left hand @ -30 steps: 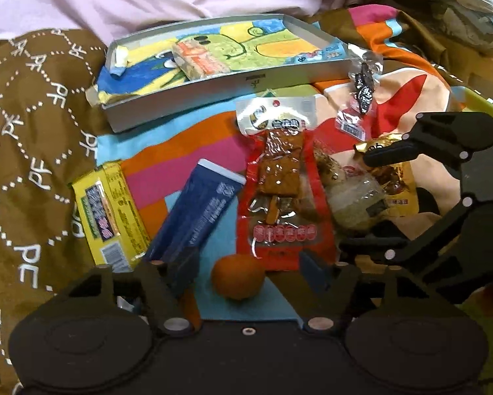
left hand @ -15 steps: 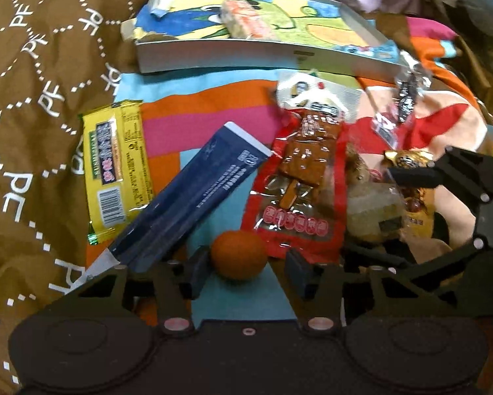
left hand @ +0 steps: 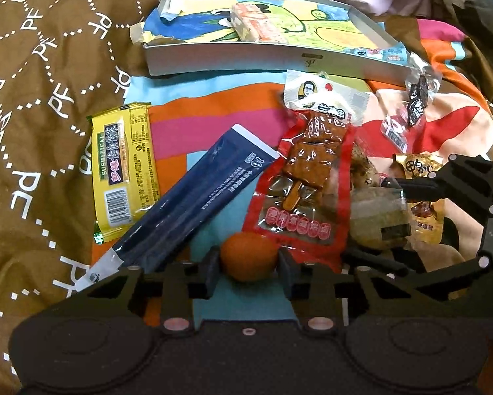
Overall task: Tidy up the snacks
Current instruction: 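Close left tool on the orange mandarin while right tool grasps the clear-wrapped bun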
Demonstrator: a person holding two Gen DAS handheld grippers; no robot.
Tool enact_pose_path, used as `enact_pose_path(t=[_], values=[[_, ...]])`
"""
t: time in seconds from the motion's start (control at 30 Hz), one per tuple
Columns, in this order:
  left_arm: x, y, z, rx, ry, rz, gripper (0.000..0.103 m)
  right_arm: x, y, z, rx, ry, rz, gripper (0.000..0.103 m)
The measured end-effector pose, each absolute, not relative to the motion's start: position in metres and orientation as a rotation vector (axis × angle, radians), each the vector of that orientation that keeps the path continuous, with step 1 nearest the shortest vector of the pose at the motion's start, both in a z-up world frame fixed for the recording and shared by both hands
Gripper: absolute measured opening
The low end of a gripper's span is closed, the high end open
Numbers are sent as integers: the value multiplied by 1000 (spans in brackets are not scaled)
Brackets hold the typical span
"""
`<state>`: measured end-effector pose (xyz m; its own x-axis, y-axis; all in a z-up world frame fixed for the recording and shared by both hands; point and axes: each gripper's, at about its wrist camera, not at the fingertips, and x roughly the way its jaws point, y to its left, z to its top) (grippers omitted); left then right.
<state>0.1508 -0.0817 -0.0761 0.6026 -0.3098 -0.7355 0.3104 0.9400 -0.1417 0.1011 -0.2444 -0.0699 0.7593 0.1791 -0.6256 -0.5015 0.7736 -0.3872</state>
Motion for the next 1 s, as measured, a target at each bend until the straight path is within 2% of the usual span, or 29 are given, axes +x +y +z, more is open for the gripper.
enact_pose_path(t=[0.57,1.0], values=[[144,-91,-65,-3,815,-361,38,91,-237,-74,-696,528,337,66],[148,-104,-36,-22,729,-342,38,76,-240,-59,-719,386,236,66]])
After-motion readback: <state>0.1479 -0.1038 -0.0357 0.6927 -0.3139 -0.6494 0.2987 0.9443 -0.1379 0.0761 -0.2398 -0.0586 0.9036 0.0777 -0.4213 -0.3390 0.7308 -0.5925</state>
